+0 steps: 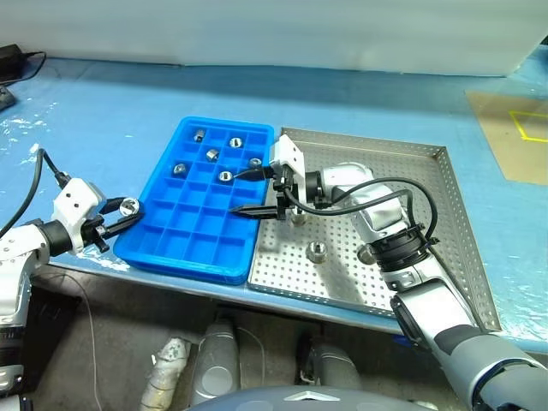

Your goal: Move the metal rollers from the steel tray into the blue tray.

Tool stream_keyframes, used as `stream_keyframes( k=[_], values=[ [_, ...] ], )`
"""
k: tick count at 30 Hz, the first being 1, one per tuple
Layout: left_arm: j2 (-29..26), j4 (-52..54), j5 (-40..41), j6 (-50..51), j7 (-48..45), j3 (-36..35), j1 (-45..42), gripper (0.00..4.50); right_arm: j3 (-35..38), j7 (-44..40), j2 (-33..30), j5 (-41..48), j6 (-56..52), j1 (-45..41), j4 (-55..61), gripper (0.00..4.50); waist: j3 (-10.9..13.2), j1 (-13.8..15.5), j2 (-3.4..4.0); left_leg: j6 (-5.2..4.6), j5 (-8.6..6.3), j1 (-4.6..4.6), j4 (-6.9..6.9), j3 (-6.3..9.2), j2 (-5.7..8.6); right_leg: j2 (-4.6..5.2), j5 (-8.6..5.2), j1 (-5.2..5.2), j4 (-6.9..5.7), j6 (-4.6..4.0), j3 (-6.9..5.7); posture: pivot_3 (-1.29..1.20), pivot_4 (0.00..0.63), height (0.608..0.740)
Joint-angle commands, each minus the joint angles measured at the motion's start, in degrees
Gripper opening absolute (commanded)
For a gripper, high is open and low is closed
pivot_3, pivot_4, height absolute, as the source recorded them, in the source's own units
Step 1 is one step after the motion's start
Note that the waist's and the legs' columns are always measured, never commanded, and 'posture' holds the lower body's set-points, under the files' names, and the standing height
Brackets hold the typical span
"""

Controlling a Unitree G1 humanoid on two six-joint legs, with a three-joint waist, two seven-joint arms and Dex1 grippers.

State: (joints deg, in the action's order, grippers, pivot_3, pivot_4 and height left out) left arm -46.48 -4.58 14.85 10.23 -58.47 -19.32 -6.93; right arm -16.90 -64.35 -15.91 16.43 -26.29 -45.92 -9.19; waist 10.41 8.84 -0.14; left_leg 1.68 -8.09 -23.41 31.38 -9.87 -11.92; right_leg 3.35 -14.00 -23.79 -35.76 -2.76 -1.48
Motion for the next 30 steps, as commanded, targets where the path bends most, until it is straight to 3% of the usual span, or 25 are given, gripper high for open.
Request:
stream_keyframes(
  k=[1,16,22,30],
  values=[
    [0.56,-0.59,1.32,-1.33,0.45,0.8,-1.76,1.71,0.34,-0.05,-0.37,0.16,0.47,-0.24,2.2,4.22,0.0,-0.04,0.0,0.01,0.01,0.03,0.0,0.0,0.0,0.0,0.0,0.01,-0.02,0.0,0.01,0.22,0.15,0.74],
    [1.12,-8.7,-1.47,-3.42,1.41,6.86,-6.05,1.71,2.0,4.72,-1.73,-0.13,-0.48,1.8,4.58,4.22,-0.05,-0.32,-0.05,0.24,0.15,0.12,0.01,-0.01,0.03,-0.13,0.01,0.03,-0.15,0.01,0.04,0.16,0.15,0.74],
    [1.86,-9.47,-1.5,-3.58,1.47,8.29,-7.55,3.7,1.93,5.74,-2.19,-0.2,-0.11,2.02,4.61,4.22,-0.05,-0.29,-0.05,0.3,0.18,0.21,0.02,-0.01,0.03,-0.12,0.0,0.12,-0.19,-0.01,0.04,0.15,0.15,0.74],
    [1.8,-7.48,-0.1,-3.32,0.64,8.99,-10.34,3.7,2.27,6.9,-2.64,-0.42,0.26,2.41,4.77,4.22,-0.05,-0.34,-0.05,0.31,0.19,0.22,0.13,-0.01,0.03,-0.1,-0.01,0.13,-0.3,-0.02,0.05,0.12,0.15,0.74]
  ],
)
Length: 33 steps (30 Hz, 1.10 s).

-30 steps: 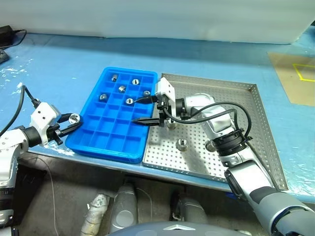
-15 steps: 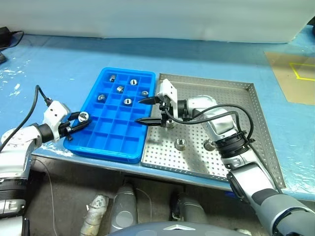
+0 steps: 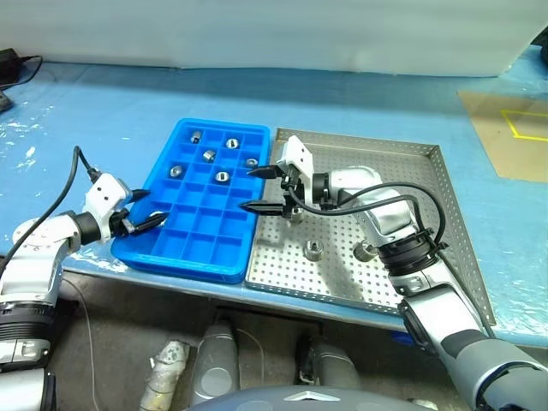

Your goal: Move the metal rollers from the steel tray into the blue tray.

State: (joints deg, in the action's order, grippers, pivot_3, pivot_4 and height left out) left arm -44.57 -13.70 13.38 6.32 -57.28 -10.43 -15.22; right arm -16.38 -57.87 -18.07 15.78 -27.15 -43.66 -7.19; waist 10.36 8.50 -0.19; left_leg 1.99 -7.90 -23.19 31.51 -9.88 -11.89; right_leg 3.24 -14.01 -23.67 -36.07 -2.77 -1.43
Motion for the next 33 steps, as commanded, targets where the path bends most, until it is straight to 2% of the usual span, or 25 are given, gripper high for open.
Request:
stream_keyframes(
  k=[1,6,9,15,18,23,27,33],
  values=[
    [0.16,2.38,2.05,1.19,-0.55,0.07,-2.91,3.7,1.84,0.56,-0.68,0.22,1.17,0.25,2.92,4.22,0.0,0.09,0.0,0.0,0.0,-0.02,0.03,0.0,0.0,-0.01,0.0,-0.01,-0.02,0.0,0.0,0.12,0.15,0.74],
    [4.54,5.27,4.4,3.97,-1.39,3.89,-10.34,3.7,4.03,1.54,-3.73,0.43,0.54,1.4,4.54,4.22,0.01,0.24,-0.01,-0.03,-0.02,-0.07,0.34,0.03,0.0,0.09,-0.01,-0.02,-0.37,-0.01,0.0,0.05,0.15,0.74],
    [8.43,2.51,4.12,3.88,-0.82,5.98,-15.67,3.7,5.75,2.62,-6.12,0.44,-0.2,2.82,5.94,4.22,0.01,-0.19,-0.01,-0.05,-0.04,-0.05,0.64,0.02,0.0,0.13,-0.01,0.01,-0.52,-0.01,0.07,0.0,0.15,0.74],
    [16.63,-13.0,-0.22,-2.39,-2.01,11.5,-27.69,3.7,10.18,6.9,-10.02,0.73,-2.65,7.07,10.3,4.22,0.0,-1.89,0.0,0.03,0.02,0.05,0.79,0.0,0.05,0.06,0.0,0.11,-0.67,0.01,0.15,-0.13,0.15,0.74],
    [22.14,-23.98,-2.55,-5.75,-2.7,14.0,-34.92,3.7,13.74,9.75,-12.39,1.26,-4.89,11.08,14.61,4.22,0.01,-2.85,-0.01,-0.07,-0.03,-0.02,0.83,0.0,0.1,0.06,0.02,0.11,-0.63,0.04,0.16,-0.19,0.15,0.74],
    [27.42,-40.13,-7.18,-12.39,-5.71,17.06,-44.21,3.7,17.02,13.67,-13.96,2.07,-8.51,17.12,22.14,4.22,0.01,-4.48,-0.02,-0.38,-0.21,-0.05,0.91,-0.03,0.1,0.01,0.14,0.13,-0.58,0.25,0.16,-0.31,0.15,0.74],
    [29.23,-50.11,-10.44,-15.32,-11.72,18.78,-51.76,3.7,19.06,16.94,-14.02,2.7,-11.06,20.98,26.99,4.22,0.02,-5.98,-0.03,-0.46,-0.26,-0.04,0.9,-0.04,0.1,-0.01,0.15,0.14,-0.49,0.26,0.17,-0.37,0.15,0.74],
    [29.55,-57.59,-18.08,-19.0,-18.7,23.37,-57.95,3.7,20.76,20.71,-13.94,3.61,-13.41,25.04,31.86,4.22,0.01,-7.26,-0.02,-0.51,-0.3,0.14,0.88,-0.05,0.09,-0.01,0.01,0.4,-0.27,0.04,0.17,-0.43,0.15,0.74]
  ],
)
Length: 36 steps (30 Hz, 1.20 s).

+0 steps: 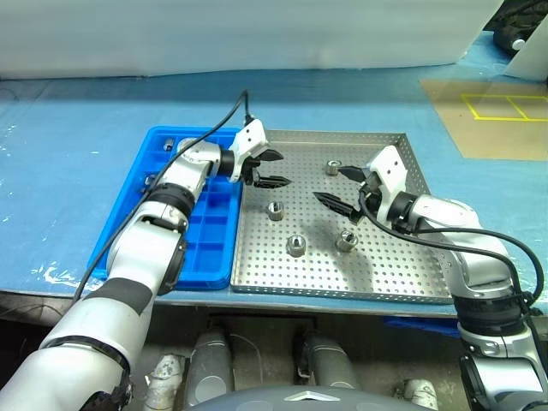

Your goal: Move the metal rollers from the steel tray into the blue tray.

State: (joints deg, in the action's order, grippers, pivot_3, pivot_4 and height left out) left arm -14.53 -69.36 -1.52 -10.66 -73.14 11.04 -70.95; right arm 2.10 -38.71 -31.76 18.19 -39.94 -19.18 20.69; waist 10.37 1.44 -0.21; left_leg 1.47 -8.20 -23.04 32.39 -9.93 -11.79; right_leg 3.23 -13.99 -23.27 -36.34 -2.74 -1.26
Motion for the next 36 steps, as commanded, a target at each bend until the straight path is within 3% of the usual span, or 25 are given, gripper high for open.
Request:
stream_keyframes(
  k=[1,12,36],
  values=[
    [-0.51,-2.62,-4.35,-2.42,-3.56,2.62,-2.56,3.7,2.35,2.06,-0.22,1.29,-0.87,1.05,4.55,4.22,0.0,-0.42,0.0,-0.06,-0.04,0.0,0.0,0.0,0.0,0.0,0.0,0.03,0.08,0.0,0.01,-0.44,0.15,0.74],
    [-0.15,-5.17,-10.17,-5.55,-4.66,3.94,-2.92,3.7,2.29,5.89,0.16,2.4,-2.23,4.5,8.51,4.22,0.0,-0.73,0.01,-0.8,-0.26,-0.08,0.04,-0.06,0.01,0.09,0.11,0.27,0.62,0.14,0.01,-0.48,0.15,0.74],
    [2.15,-5.36,-15.18,-7.39,-2.9,6.14,1.83,3.7,1.63,9.96,1.13,3.11,-3.3,7.6,11.46,4.22,-0.01,-1.32,0.02,-0.81,-0.27,-0.03,0.06,-0.09,-0.01,0.1,0.11,0.31,0.64,0.14,0.02,-0.52,0.15,0.74]
  ],
)
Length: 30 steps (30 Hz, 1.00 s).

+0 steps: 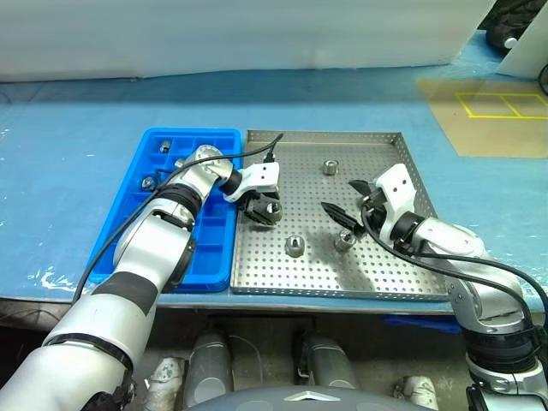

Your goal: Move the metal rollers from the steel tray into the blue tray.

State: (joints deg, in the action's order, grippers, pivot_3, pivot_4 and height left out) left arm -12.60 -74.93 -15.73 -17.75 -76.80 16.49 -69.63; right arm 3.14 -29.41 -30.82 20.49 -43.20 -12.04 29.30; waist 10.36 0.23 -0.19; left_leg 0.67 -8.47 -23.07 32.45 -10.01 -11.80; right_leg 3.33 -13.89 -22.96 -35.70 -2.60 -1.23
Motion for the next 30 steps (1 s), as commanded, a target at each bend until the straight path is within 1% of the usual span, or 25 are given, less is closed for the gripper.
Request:
stream_keyframes(
  k=[1,5,9,14,17,19,23,30],
  values=[
    [0.37,0.17,-1.21,-0.29,1.05,0.8,0.75,3.7,0.66,0.76,0.18,0.78,-0.01,0.58,2.9,4.22,0.0,-0.29,0.0,0.0,0.0,0.0,0.0,0.0,0.0,0.0,0.0,0.0,0.0,0.0,0.0,-0.52,0.15,0.74],
    [1.02,-0.12,-2.24,0.17,3.58,1.31,1.7,3.7,0.83,1.26,0.2,0.76,0.06,0.81,2.97,4.22,0.0,-0.97,0.0,0.0,0.0,0.0,0.0,0.0,0.01,0.0,0.0,0.01,0.01,0.0,0.0,-0.52,0.15,0.74],
    [1.34,-0.31,-2.73,0.61,5.0,1.45,2.25,3.7,0.74,1.75,0.35,0.66,0.21,0.91,2.93,4.22,-0.02,-1.06,0.03,0.01,-0.01,0.06,0.0,0.0,0.01,-0.01,0.0,0.07,0.02,0.0,0.0,-0.52,0.15,0.74],
    [1.22,-0.39,-2.85,0.36,6.28,1.36,2.37,3.7,0.77,2.13,0.32,0.48,0.51,0.83,2.6,4.22,-0.02,-1.06,0.03,0.14,-0.12,0.35,0.0,0.0,0.0,0.05,0.0,0.4,0.1,0.0,0.01,-0.52,0.15,0.74],
    [1.04,-0.33,-2.43,0.06,5.46,1.08,2.47,3.12,0.74,2.24,0.34,0.42,0.68,0.79,2.42,4.22,-0.02,-1.05,0.03,0.14,-0.13,0.59,-0.04,0.0,-0.01,0.05,0.0,0.63,0.2,0.0,0.01,-0.52,0.15,0.74],
    [0.99,-0.29,-2.78,0.11,7.15,1.2,2.49,2.49,0.76,2.28,0.35,0.44,0.81,0.72,2.3,4.22,-0.02,-1.06,0.04,0.14,-0.13,0.67,-0.08,-0.01,-0.01,0.05,0.0,0.7,0.23,0.01,0.02,-0.52,0.15,0.74],
    [0.8,-0.35,-2.1,0.58,6.8,0.39,2.35,2.49,0.5,2.19,0.52,0.46,0.94,0.15,1.77,4.22,-0.02,-1.04,0.04,0.14,-0.13,0.86,-0.11,-0.02,0.0,0.06,-0.01,0.85,0.26,0.01,0.03,-0.51,0.15,0.74],
    [-0.02,-0.19,-1.22,1.03,5.42,-0.26,2.31,2.49,-0.02,0.13,-0.31,1.26,0.47,-0.28,1.79,4.22,-0.02,-1.02,0.04,0.15,-0.13,0.89,-0.13,-0.03,0.0,0.06,-0.01,0.85,0.26,0.02,0.07,-0.49,0.15,0.74]
  ],
)
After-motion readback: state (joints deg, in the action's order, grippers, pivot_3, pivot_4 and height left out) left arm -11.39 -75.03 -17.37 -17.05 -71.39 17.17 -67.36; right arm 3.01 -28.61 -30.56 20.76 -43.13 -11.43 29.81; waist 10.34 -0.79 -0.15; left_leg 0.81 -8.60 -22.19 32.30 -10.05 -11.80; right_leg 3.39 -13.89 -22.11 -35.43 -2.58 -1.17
